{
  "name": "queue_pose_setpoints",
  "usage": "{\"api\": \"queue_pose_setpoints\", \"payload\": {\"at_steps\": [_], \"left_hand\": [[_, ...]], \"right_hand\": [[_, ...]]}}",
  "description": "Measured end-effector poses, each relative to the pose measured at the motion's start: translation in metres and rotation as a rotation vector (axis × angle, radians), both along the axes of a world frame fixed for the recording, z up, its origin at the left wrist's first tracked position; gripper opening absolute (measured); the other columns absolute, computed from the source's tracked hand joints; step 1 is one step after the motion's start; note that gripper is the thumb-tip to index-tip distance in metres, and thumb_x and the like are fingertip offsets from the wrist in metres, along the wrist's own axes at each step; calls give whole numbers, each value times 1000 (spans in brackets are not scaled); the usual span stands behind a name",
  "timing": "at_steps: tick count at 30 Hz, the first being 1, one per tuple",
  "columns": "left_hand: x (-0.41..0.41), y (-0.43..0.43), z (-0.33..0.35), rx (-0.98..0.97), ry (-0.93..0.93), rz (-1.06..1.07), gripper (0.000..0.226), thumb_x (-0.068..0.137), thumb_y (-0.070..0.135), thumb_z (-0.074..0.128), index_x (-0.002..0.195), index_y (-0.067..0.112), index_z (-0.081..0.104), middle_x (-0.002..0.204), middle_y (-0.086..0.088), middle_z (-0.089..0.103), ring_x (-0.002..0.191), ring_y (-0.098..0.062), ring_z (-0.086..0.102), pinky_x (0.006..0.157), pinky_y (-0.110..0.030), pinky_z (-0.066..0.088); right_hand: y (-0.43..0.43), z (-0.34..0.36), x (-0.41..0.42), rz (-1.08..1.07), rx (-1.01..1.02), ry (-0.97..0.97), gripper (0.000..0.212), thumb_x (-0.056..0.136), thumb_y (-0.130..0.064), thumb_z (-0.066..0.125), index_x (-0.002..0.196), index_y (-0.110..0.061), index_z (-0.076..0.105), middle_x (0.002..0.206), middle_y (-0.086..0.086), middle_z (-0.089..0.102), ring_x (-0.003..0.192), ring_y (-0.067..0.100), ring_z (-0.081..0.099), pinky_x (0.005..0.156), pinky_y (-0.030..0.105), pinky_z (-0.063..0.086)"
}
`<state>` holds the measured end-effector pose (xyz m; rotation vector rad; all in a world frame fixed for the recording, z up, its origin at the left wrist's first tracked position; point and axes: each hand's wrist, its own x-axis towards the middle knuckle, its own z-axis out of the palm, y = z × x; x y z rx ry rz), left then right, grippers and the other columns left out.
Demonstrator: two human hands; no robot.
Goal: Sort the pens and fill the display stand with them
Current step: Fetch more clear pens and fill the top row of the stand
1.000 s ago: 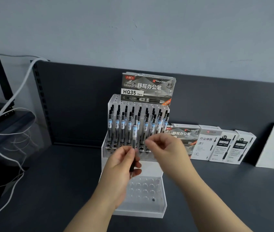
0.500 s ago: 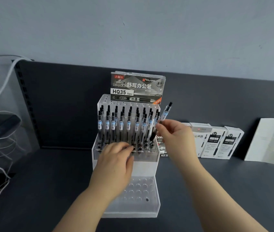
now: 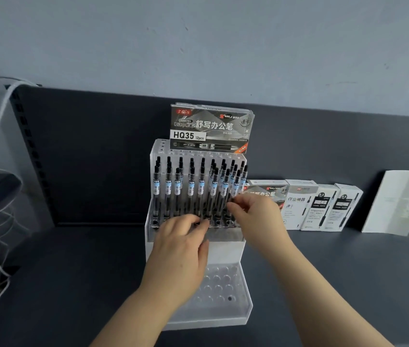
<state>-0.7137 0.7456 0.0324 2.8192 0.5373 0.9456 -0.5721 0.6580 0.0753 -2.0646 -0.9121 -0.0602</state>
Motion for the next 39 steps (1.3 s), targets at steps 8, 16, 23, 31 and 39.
{"api": "queue_pose_setpoints", "payload": {"at_steps": [8,16,23,31,39], "left_hand": [[-5,8,1,11,17,-55,41,82,30,57,119,14,65,108,3,60,102,-20,57,89,-37,48],[-7,11,16,-191,1,-96,35,89,31,50,115,17,67,108,7,61,104,-15,55,94,-32,42],[42,-67,21,-120,-22,-230,36,90,37,44,109,18,68,107,6,62,100,-16,59,89,-33,45],[153,-249,-2,-30,462,-263,63,94,54,34,149,39,6,158,4,1,144,-18,-2,118,-40,3],[247,-408,-13,-40,540,-391,61,95,51,35,147,44,2,159,3,-4,145,-19,-6,117,-42,-1]], "right_hand": [[7,-2,-4,-92,-60,-103,17,90,-23,58,74,-18,62,54,-13,48,50,2,41,47,18,28],[-32,-12,-16,-130,104,-31,20,88,-20,61,108,-22,65,81,-14,59,71,1,54,68,11,42],[-134,-47,18,-137,-226,-65,55,91,-39,54,141,-28,37,139,-10,45,128,9,38,97,17,30],[-332,-65,91,-242,-446,-136,65,93,-52,42,148,-31,15,157,-12,13,145,13,4,119,31,8],[-508,-65,159,-378,-526,-104,65,93,-55,37,148,-34,10,158,-12,7,146,15,-1,117,34,2]]}}
